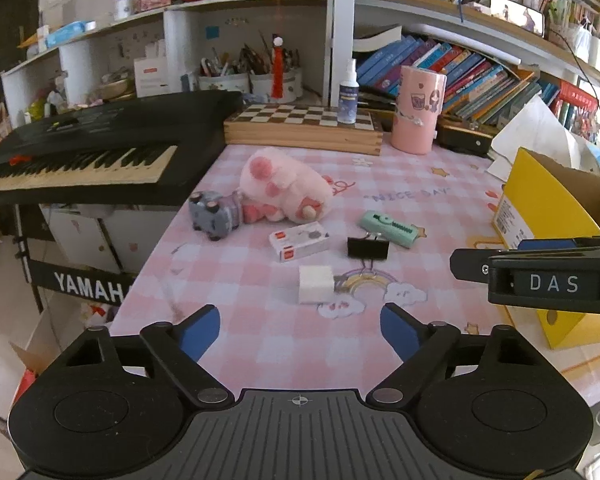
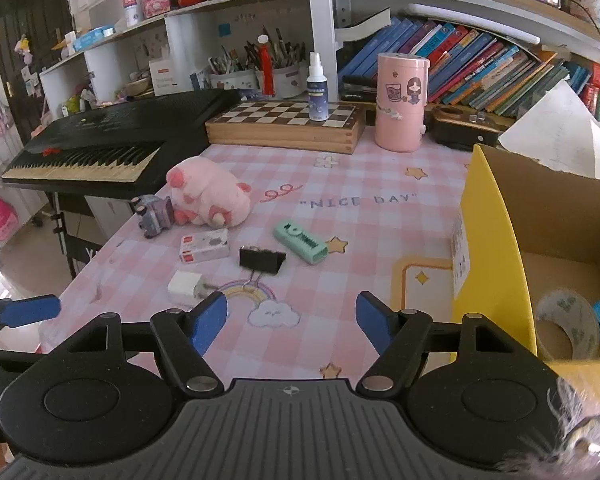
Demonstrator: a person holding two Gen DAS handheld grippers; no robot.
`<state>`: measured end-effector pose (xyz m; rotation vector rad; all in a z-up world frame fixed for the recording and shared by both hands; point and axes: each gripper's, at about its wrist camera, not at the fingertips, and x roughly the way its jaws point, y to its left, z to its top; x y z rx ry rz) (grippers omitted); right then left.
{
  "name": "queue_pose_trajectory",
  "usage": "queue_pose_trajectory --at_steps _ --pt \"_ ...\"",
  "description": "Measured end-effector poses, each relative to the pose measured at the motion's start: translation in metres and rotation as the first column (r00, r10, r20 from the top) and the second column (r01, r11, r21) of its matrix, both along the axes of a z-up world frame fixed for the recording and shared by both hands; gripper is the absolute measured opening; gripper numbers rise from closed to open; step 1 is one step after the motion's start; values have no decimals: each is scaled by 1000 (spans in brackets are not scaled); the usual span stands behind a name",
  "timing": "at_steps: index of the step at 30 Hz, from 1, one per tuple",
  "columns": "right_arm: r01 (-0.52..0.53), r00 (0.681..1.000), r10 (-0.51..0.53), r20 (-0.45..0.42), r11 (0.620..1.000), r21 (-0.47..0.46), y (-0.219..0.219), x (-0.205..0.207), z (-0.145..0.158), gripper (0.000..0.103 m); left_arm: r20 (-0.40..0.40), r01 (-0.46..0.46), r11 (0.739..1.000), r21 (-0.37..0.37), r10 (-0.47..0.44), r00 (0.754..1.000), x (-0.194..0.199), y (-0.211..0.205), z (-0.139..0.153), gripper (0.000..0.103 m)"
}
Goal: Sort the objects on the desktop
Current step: 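Grasp the white cube with the left gripper, then grasp the black binder clip with the right gripper and lift it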
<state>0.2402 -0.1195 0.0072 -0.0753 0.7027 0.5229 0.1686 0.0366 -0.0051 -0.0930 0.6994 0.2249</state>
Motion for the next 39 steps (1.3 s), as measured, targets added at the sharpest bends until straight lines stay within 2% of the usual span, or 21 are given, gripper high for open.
queue_pose_trajectory --at_steps 6,11,15,19,24,29,31,34,39 --pt "-9 1000 9 0 1000 6 1 25 -1 71 -13 12 1000 -3 -12 1000 32 -2 -8 77" --pt "-39 999 39 -13 999 -2 5 42 -5 71 -61 6 1000 -26 -7 998 61 2 -25 70" --pt "-53 998 52 -29 999 -8 10 55 -9 71 -97 8 1000 -7 -8 995 78 3 -40 64" --pt "-68 997 67 -49 998 -13 15 63 -14 72 -125 42 999 -24 -45 991 86 3 -49 43" --pt "-92 993 91 -79 996 -9 24 71 -20 73 -112 32 999 -41 -37 993 79 11 -45 43" --pt "-104 987 102 -121 995 -10 41 80 -31 70 -97 -63 995 -82 55 994 55 34 -31 43" --pt "-116 983 114 -146 993 -7 49 83 -35 67 -96 -115 988 -101 105 990 41 44 -24 43" --pt "-141 977 136 -163 990 -19 66 84 -44 58 -91 -172 979 -107 163 982 22 53 -14 43" --pt "-83 986 74 -149 995 -52 88 88 -59 52 -97 -218 974 -70 210 973 6 56 -3 43"
